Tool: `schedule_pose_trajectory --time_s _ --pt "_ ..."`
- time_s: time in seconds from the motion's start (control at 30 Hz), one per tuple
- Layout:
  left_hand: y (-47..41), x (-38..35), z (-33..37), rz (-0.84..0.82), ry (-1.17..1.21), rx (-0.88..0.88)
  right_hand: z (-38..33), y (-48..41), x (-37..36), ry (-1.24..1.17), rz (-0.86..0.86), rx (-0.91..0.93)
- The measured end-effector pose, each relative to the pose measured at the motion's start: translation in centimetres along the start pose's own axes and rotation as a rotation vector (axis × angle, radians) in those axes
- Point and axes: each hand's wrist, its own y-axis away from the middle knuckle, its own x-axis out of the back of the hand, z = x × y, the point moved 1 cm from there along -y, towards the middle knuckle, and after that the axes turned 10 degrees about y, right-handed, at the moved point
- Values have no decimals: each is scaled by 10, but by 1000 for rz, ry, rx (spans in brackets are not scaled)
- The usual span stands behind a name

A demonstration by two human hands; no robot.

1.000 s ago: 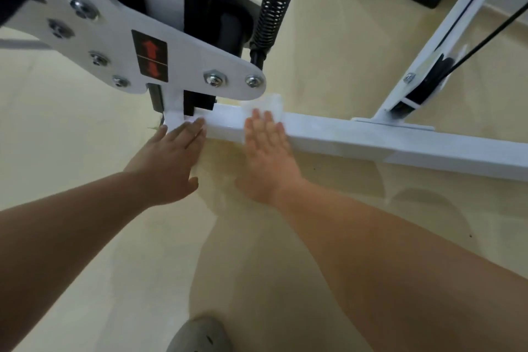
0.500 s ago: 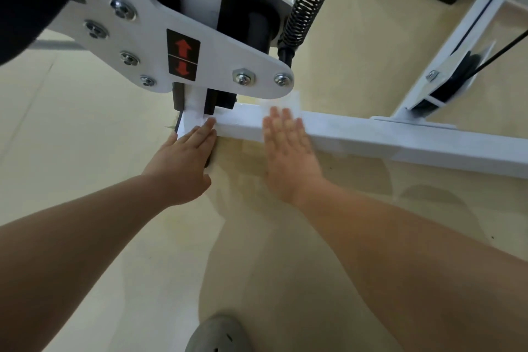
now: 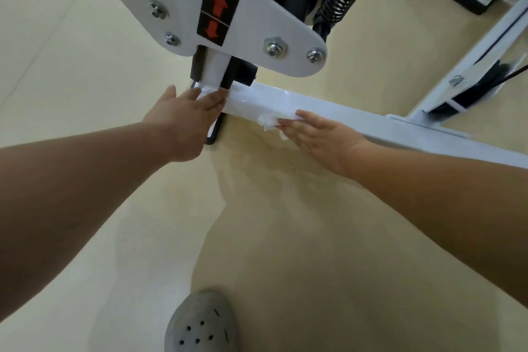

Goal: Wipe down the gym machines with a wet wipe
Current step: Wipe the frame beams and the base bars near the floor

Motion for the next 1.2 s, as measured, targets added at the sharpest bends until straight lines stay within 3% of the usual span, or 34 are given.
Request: schedule_pose_trajectory --time_s 0.3,0.7,0.93,1.1,1.2 --pt "1 12 7 -58 132 73 44 -65 57 -172 31 -141" --pt "-8 13 23 -16 189 101 0 30 -28 -133 73 -132" --pt "-4 16 33 47 252 112 35 -50 52 -438 76 -179" --pt "-13 34 60 87 158 -5 17 0 10 -558 113 -253" --pt "-24 42 93 74 115 -131 -18 63 -32 -827 -2 -473"
